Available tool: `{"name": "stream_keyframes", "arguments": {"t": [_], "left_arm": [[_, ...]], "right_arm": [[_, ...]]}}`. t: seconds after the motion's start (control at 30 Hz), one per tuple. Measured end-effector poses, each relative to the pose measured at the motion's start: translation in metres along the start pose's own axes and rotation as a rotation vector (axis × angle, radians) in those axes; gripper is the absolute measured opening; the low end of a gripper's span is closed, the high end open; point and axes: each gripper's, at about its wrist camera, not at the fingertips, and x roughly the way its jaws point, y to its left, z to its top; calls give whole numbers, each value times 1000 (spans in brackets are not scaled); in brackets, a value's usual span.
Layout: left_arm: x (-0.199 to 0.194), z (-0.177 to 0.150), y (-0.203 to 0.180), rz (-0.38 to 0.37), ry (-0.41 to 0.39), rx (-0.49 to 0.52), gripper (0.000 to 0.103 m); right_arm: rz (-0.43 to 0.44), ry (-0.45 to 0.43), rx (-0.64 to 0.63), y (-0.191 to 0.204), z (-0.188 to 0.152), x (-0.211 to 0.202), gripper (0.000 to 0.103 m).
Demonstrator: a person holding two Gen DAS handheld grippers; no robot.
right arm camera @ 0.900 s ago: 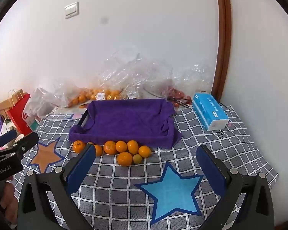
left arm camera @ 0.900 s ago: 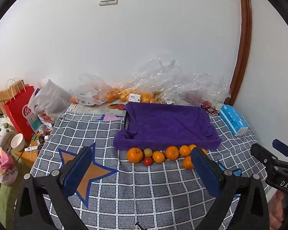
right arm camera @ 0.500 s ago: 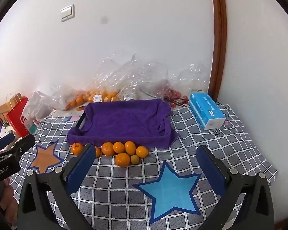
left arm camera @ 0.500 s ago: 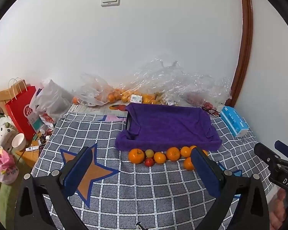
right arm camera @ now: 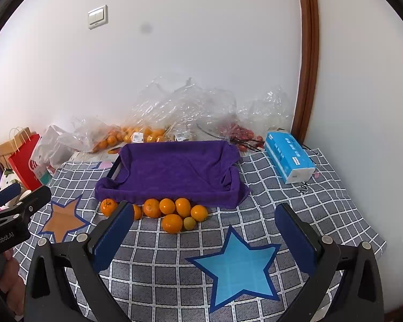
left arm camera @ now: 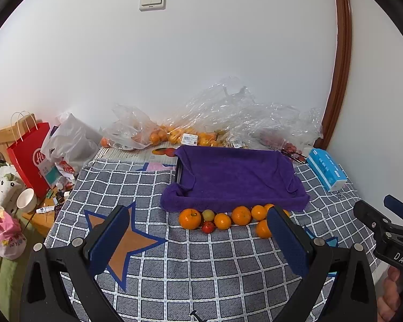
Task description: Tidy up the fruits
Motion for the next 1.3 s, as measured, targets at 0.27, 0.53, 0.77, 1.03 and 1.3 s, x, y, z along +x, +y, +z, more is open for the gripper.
{"name": "stream_keyframes", "arguments": {"t": [0.27,0.53,0.77,1.03,1.3], "left_arm": [[-2,2,-2,5,0,7,103],[-1,2,-4,5,-2,11,103],[-2,0,-4,3,-4,10,103],[-2,1,-4,2,-5,11,103],[-2,0,-4,4,-5,10,103]], "right_arm": [[1,-5,-2,1,-3,0,103],[1,-9,-4,0,-4,-1,103],[0,-9,-2,0,-4,-2,103],[1,-11,0,0,-4,-3,103],[-1,-10,-1,0,-4,-3,103]]}}
